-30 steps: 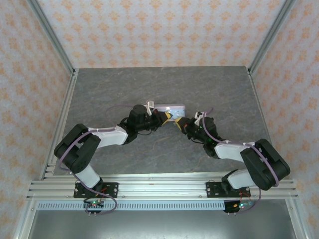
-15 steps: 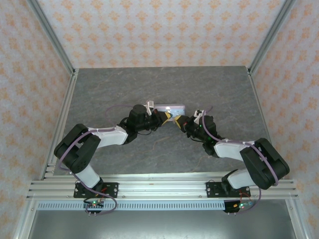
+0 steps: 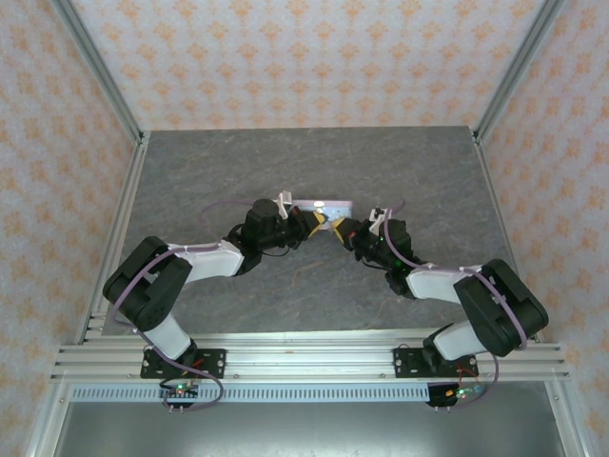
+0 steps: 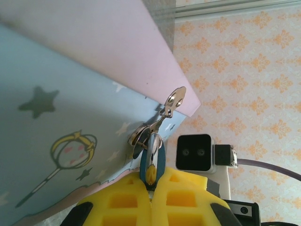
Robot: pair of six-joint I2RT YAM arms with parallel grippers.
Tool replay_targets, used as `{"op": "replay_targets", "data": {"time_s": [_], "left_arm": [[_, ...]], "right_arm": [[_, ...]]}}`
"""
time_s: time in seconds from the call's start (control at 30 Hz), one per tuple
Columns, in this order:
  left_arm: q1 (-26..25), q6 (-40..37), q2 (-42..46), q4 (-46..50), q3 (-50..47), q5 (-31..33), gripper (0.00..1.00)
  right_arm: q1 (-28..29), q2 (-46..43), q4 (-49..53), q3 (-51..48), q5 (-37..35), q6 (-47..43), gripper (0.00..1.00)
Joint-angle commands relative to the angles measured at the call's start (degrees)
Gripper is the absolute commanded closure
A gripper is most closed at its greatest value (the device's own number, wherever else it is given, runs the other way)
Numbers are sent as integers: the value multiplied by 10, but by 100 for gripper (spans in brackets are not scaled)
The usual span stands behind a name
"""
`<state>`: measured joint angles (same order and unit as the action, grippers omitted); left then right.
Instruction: Unlock a padlock with a key
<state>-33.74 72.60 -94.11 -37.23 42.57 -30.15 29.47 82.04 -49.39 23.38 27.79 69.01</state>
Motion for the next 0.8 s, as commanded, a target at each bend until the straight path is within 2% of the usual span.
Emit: {"op": "replay_targets", "data": {"time_s": [0.0, 0.53, 0.77], "left_arm": [[-13, 20, 15, -49, 2, -5, 100], [-29, 52, 17, -38, 6, 8, 100], [-29, 44, 18, -31, 2, 6, 100]], "right_arm": [[3, 7, -44, 9, -8, -5, 100], [2, 26, -66, 16, -8, -16, 100], [-1, -4, 16, 45, 17, -78, 100]]}}
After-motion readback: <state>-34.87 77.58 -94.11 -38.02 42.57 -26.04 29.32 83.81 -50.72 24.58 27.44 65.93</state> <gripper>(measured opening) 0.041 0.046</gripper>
